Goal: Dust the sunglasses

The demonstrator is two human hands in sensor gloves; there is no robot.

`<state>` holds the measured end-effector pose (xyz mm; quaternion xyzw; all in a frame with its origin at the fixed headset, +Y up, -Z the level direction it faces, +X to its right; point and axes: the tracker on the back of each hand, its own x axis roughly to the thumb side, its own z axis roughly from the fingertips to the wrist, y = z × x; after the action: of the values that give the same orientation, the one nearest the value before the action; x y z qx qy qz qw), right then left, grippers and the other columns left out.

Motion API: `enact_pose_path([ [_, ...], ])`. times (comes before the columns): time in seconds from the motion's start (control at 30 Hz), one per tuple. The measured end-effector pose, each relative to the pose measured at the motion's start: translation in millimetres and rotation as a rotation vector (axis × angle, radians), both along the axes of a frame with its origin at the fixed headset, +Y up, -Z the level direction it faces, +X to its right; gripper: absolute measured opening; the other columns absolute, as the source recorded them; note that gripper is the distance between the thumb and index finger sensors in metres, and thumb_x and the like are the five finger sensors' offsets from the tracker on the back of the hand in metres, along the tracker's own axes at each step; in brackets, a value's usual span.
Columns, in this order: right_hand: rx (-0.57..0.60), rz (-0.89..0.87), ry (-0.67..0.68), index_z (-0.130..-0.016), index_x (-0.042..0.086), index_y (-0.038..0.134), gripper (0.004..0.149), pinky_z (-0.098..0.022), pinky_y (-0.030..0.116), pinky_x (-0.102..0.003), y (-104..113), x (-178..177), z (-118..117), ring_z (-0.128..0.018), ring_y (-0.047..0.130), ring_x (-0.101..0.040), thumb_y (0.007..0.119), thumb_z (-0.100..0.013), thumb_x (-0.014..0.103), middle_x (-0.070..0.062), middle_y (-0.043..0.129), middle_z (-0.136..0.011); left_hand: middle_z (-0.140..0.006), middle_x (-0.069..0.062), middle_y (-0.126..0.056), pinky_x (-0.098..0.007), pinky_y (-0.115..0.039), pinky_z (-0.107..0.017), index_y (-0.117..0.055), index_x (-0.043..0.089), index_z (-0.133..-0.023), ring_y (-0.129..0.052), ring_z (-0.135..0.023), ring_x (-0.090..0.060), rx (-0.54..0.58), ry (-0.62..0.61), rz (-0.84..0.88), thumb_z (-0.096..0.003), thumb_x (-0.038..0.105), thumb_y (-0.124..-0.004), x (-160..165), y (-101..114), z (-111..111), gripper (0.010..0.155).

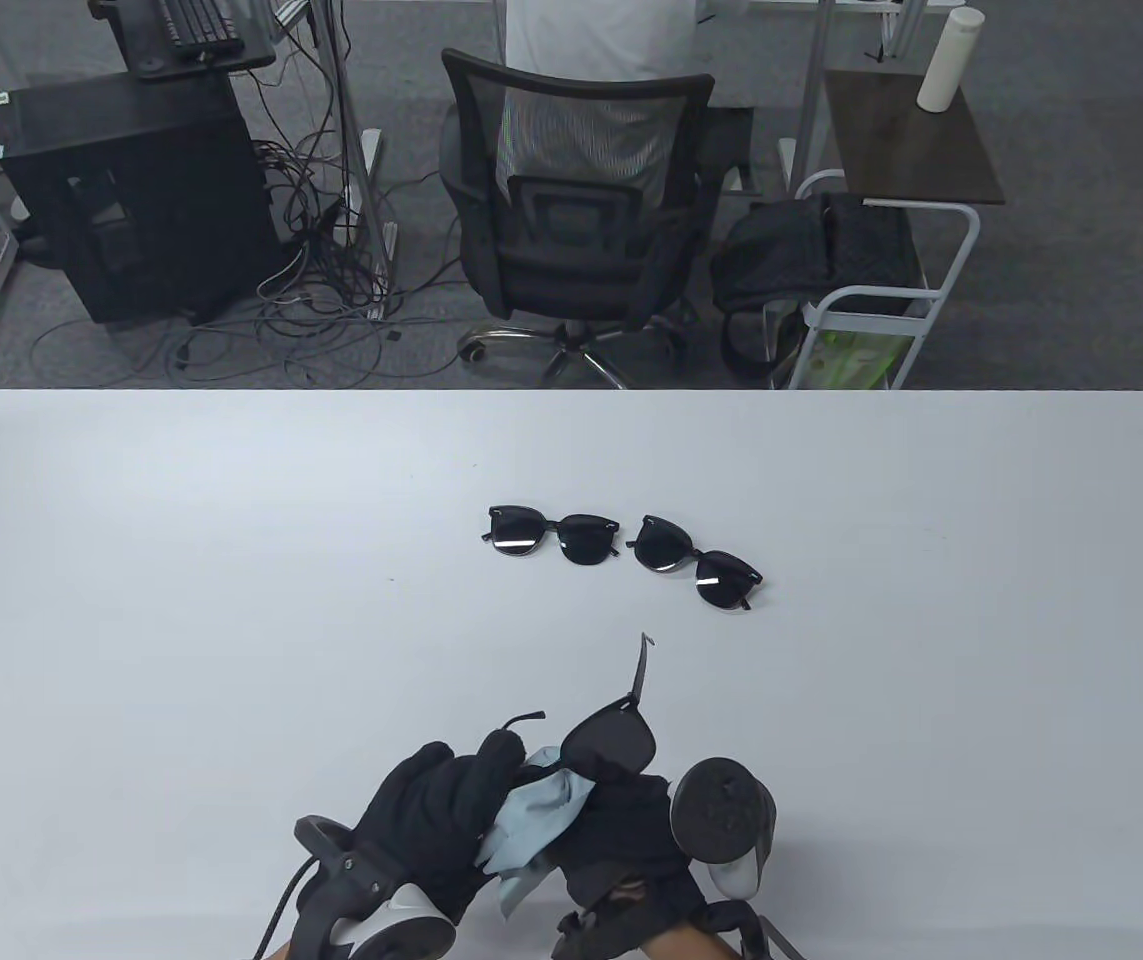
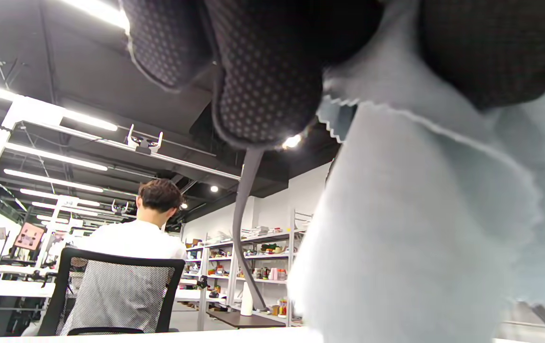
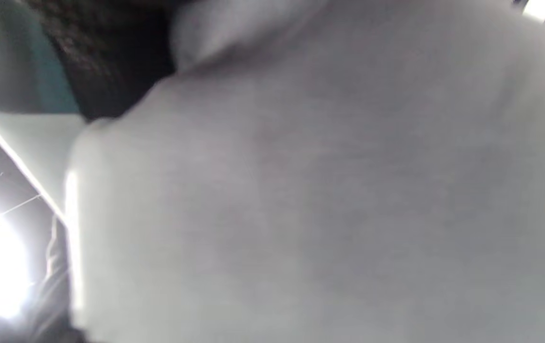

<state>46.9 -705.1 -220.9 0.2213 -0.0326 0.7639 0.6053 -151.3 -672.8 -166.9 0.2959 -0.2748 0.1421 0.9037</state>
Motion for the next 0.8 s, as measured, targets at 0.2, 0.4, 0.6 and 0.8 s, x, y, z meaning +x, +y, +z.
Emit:
enact_pose_path([
  [0.2, -0.007, -0.008, 0.008, -0.069, 0.026, 0.078, 0.039, -0.055, 0.083, -0.034, -2, -1, 0, -0.054, 0.103, -0.009, 0.073, -0.049, 0.059, 0.014, 0.1, -0.054, -0.077, 0.011, -0.082, -0.039, -0.082, -0.059, -0.05, 0.018, -0.106, -0.104, -0.048, -0.006, -0.019, 0.009, 0.011, -0.0324, 0.067, -0.082, -2, -1, -2, 0.094],
  [0.4, -0.011, 0.003, 0.045, -0.077, 0.018, 0.076, 0.043, -0.058, 0.081, -0.036, -3, -3, -1, -0.06, 0.102, -0.014, 0.065, -0.051, 0.051, 0.008, 0.099, -0.062, -0.077, 0.011, -0.082, -0.04, -0.082, -0.059, -0.05, 0.019, -0.106, -0.103, -0.048, -0.006, -0.066, 0.023, 0.028, -0.0325, 0.067, -0.083, -6, -3, -9, 0.093],
  [0.6, -0.082, -0.007, 0.109, -0.083, 0.017, 0.071, 0.044, -0.062, 0.077, -0.039, -8, -6, -5, -0.069, 0.097, -0.018, 0.075, -0.048, 0.044, 0.005, 0.095, -0.072, -0.079, 0.011, -0.081, -0.04, -0.081, -0.059, -0.049, 0.019, -0.106, -0.103, -0.049, -0.007, -0.067, 0.049, 0.006, -0.0332, 0.066, -0.082, -10, -6, -13, 0.093],
  [0.8, -0.048, 0.019, 0.033, -0.072, 0.023, 0.079, 0.043, -0.057, 0.082, -0.037, -5, -1, -6, -0.057, 0.103, -0.013, 0.094, -0.039, 0.047, 0.01, 0.1, -0.059, -0.079, 0.012, -0.081, -0.04, -0.081, -0.059, -0.048, 0.02, -0.106, -0.103, -0.049, -0.006, -0.05, 0.026, -0.003, -0.0332, 0.067, -0.082, -4, -6, -9, 0.093],
])
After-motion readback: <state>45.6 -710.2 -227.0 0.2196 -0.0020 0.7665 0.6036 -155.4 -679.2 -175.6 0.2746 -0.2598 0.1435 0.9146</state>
